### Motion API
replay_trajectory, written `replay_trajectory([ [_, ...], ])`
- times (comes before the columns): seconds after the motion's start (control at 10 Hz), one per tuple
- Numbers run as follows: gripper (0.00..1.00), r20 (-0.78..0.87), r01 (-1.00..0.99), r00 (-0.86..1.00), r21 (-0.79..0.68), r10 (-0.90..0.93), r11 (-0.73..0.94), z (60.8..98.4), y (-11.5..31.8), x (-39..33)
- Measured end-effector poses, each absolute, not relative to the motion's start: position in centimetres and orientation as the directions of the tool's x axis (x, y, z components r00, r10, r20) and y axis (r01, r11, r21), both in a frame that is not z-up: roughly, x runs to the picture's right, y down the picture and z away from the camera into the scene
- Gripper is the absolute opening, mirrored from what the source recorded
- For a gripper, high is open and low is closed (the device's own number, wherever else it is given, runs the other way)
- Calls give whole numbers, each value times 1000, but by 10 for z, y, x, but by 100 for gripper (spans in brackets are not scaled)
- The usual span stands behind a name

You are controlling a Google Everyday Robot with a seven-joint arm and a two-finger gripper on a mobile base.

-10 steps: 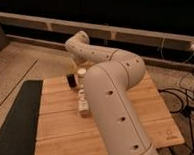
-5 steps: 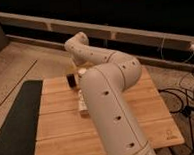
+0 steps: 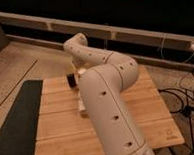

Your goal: Place the ceramic cup over the eraser

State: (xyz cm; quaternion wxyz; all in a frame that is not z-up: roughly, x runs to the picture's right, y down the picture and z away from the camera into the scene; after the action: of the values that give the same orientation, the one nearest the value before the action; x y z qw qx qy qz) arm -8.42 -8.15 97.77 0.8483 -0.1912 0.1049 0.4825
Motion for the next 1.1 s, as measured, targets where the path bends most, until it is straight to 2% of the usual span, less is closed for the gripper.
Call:
replay_trajectory([
  [0.3, 65, -419, -874, 486, -210, 767, 439, 977, -69, -76],
  [0.4, 60, -437, -877, 479, -195, 761, 440, 977, -67, -71],
  [0.6, 42, -459, -877, 471, -155, 753, 454, 980, -67, -62],
  [0.9, 9, -451, -873, 473, -128, 757, 470, 984, -73, -66],
  [1.0, 1, -437, -873, 475, -126, 764, 471, 985, -77, -71],
  [1.1, 0, -416, -872, 479, -126, 773, 473, 983, -85, -77],
])
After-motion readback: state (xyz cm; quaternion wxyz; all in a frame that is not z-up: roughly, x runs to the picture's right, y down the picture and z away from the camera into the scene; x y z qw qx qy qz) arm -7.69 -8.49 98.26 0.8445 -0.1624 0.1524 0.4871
